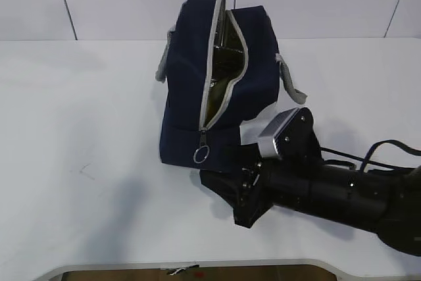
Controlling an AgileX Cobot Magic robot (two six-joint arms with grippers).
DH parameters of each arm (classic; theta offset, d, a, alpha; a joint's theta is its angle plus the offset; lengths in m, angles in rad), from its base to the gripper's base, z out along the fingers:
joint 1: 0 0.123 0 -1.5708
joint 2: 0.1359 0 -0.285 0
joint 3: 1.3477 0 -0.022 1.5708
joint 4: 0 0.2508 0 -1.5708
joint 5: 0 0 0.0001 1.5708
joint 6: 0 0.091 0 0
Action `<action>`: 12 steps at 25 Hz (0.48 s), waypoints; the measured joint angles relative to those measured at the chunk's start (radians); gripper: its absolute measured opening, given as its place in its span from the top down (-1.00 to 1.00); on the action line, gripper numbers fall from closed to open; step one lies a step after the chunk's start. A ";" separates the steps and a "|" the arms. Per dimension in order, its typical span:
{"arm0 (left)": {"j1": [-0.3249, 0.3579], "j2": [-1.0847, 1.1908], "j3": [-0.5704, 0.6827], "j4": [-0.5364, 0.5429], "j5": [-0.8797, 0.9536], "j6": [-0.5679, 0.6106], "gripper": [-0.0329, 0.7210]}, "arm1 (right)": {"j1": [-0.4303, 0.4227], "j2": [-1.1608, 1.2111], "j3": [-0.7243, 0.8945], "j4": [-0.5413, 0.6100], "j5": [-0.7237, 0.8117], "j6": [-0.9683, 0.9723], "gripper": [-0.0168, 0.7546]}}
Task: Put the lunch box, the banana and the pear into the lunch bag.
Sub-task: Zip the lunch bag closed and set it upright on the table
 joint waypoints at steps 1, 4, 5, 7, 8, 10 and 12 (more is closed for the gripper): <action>0.000 0.000 0.000 0.000 0.000 0.000 0.06 | 0.000 0.013 -0.007 -0.005 0.000 0.011 -0.33; 0.000 0.000 0.000 0.000 0.000 0.000 0.06 | 0.000 0.047 -0.043 -0.029 0.000 0.028 -0.33; 0.000 0.000 0.000 0.000 0.000 0.000 0.06 | 0.000 0.054 -0.056 -0.041 0.000 0.034 -0.33; 0.000 0.000 0.000 0.000 0.000 0.000 0.06 | 0.000 0.068 -0.082 -0.048 0.000 0.060 -0.33; 0.000 0.000 0.000 0.000 0.000 0.000 0.06 | 0.000 0.077 -0.094 -0.048 0.000 0.073 -0.33; 0.000 0.000 0.000 0.000 0.000 0.000 0.06 | 0.000 0.095 -0.125 -0.053 0.000 0.101 -0.33; 0.000 0.000 0.000 0.000 0.000 0.000 0.06 | 0.000 0.106 -0.146 -0.068 0.000 0.140 -0.33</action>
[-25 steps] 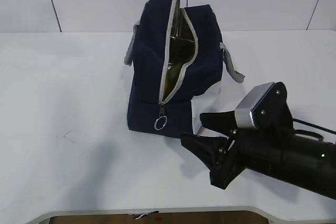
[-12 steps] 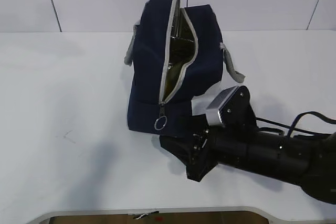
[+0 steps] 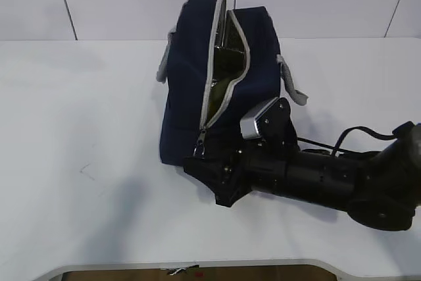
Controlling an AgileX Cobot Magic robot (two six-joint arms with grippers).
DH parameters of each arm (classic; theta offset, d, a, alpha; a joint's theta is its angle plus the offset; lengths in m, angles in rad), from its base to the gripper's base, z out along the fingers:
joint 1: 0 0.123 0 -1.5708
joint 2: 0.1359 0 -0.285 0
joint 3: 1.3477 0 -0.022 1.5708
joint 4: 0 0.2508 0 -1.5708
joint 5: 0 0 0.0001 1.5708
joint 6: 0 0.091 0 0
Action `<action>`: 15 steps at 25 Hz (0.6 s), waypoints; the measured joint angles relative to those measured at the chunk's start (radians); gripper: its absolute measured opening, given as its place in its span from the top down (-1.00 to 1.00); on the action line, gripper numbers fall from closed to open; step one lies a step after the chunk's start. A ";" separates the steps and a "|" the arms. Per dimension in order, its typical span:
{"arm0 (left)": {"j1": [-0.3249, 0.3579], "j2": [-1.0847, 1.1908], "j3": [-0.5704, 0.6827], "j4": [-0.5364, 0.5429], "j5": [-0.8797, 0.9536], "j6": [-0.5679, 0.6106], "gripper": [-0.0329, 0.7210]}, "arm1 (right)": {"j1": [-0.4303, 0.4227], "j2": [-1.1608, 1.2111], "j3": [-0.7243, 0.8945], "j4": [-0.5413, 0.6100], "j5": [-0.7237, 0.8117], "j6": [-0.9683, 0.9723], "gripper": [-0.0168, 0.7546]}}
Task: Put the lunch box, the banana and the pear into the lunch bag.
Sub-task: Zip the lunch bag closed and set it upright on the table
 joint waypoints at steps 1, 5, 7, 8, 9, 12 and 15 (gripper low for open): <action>0.000 0.000 0.000 0.000 0.000 0.000 0.06 | 0.000 0.007 -0.015 -0.017 0.000 0.018 -0.33; 0.000 0.000 0.000 0.000 0.000 0.000 0.07 | 0.000 0.027 -0.053 -0.109 0.000 0.079 -0.33; 0.000 0.000 0.000 0.000 0.000 0.000 0.07 | 0.000 0.034 -0.056 -0.128 0.000 0.091 -0.33; 0.000 0.000 0.000 0.000 0.000 0.000 0.07 | 0.000 0.037 -0.056 -0.130 0.000 0.093 -0.33; 0.000 0.000 0.000 0.000 0.000 0.000 0.07 | 0.000 0.041 -0.056 -0.130 0.000 0.095 -0.33; 0.000 0.000 0.000 0.000 0.000 0.000 0.07 | 0.000 0.043 -0.056 -0.130 0.000 0.097 -0.33; 0.000 0.000 0.000 0.000 0.000 0.000 0.07 | 0.000 0.043 -0.056 -0.121 0.000 0.097 -0.33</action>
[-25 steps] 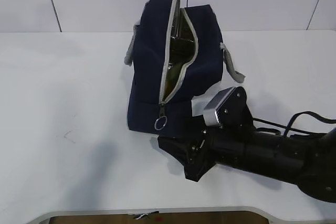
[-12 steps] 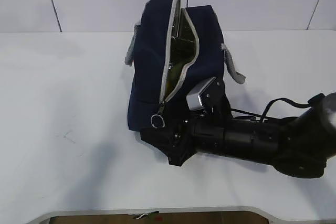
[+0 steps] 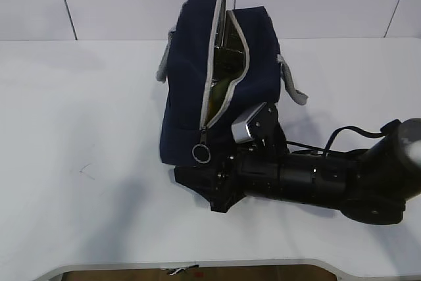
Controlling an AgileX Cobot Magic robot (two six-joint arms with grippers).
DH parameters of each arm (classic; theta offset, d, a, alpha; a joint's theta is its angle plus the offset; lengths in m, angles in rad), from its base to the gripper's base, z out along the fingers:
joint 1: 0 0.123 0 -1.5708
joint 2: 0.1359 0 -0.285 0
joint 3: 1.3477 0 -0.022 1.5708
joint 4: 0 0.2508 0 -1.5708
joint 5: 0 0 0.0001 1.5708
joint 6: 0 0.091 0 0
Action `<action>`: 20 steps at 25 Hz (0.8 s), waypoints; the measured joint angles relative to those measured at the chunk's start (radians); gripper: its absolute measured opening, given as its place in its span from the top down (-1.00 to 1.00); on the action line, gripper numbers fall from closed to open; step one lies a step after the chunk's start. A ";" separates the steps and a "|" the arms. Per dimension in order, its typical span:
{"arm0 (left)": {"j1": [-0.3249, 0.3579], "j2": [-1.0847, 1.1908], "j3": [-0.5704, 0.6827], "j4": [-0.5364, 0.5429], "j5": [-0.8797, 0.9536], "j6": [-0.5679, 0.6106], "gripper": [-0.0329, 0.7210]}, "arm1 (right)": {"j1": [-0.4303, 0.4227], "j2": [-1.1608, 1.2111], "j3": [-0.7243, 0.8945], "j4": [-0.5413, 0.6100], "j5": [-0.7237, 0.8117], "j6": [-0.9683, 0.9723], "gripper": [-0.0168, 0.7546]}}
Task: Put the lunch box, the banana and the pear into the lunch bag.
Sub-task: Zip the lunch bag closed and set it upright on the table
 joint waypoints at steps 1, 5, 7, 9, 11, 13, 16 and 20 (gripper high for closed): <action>0.000 0.000 0.000 0.000 0.000 0.000 0.07 | 0.000 0.000 0.000 0.004 0.000 0.000 -0.33; 0.000 0.000 0.000 0.000 0.000 0.000 0.07 | 0.000 0.000 0.000 0.008 0.000 0.004 -0.33; 0.000 0.000 0.000 0.000 0.000 0.000 0.07 | 0.000 0.000 0.000 0.008 0.000 0.004 -0.33; 0.000 0.000 0.000 0.000 0.000 0.000 0.07 | 0.000 0.000 0.000 0.008 0.000 0.006 -0.33; 0.000 0.000 0.000 0.000 0.000 0.000 0.07 | 0.000 0.000 0.000 0.008 0.002 0.006 -0.33; 0.000 0.000 0.000 0.000 0.000 0.000 0.07 | 0.000 0.000 0.000 0.008 0.002 0.006 -0.33; 0.000 0.000 0.000 0.000 0.000 0.000 0.07 | 0.000 0.000 0.000 0.008 0.002 0.006 -0.33; 0.000 0.000 0.000 0.000 0.000 0.000 0.07 | 0.000 0.000 0.000 0.008 0.002 0.008 -0.33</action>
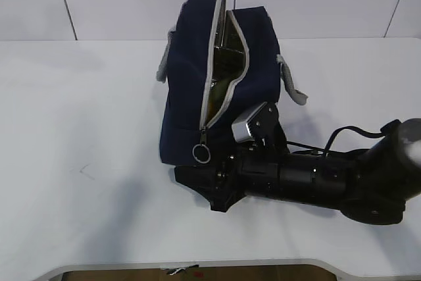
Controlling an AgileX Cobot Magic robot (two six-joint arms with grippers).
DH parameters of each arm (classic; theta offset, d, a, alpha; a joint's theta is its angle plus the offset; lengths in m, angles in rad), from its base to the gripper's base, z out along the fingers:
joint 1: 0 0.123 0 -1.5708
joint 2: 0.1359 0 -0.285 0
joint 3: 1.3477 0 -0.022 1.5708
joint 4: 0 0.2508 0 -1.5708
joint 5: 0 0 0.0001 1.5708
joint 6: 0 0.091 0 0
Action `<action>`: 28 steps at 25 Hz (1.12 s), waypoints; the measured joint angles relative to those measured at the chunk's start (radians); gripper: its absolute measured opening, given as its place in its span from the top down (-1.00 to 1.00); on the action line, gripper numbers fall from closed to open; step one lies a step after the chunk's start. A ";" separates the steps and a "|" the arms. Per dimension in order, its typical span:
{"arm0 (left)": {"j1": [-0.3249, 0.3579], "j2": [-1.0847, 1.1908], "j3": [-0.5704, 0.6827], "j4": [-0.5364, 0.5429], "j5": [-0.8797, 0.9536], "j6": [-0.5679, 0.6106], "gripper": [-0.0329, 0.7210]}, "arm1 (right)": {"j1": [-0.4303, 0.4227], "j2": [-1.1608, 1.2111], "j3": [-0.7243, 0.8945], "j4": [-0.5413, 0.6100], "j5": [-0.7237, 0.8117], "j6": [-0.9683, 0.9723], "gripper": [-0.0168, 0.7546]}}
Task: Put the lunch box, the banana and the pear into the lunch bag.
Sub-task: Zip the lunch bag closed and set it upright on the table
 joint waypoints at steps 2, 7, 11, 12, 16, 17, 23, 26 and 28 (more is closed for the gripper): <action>0.000 0.000 0.000 0.000 0.000 0.000 0.07 | 0.000 0.000 0.000 0.000 0.000 0.000 -0.33; 0.000 0.000 0.000 0.000 0.000 0.000 0.07 | 0.000 0.000 0.000 0.000 0.000 0.000 -0.31; 0.000 0.000 0.000 0.000 0.000 0.000 0.07 | 0.000 0.000 0.009 0.000 0.000 0.000 -0.14; 0.000 0.000 0.000 0.000 0.000 0.000 0.07 | 0.000 0.000 0.015 0.000 0.000 0.000 -0.11; 0.000 0.000 0.000 0.000 0.000 0.000 0.07 | 0.000 0.000 0.021 0.011 0.003 0.000 -0.04; 0.000 0.000 0.000 0.000 0.000 0.000 0.07 | 0.000 0.000 0.021 0.022 0.003 0.000 -0.04; 0.000 0.000 0.000 0.000 0.000 0.000 0.07 | 0.000 0.000 0.021 0.107 0.003 0.000 -0.03; 0.000 0.000 0.000 0.000 0.000 0.000 0.07 | 0.000 0.000 0.021 0.114 0.003 0.000 -0.03; 0.000 0.000 0.000 0.000 0.000 0.000 0.07 | 0.000 0.000 0.021 0.116 0.003 0.000 -0.02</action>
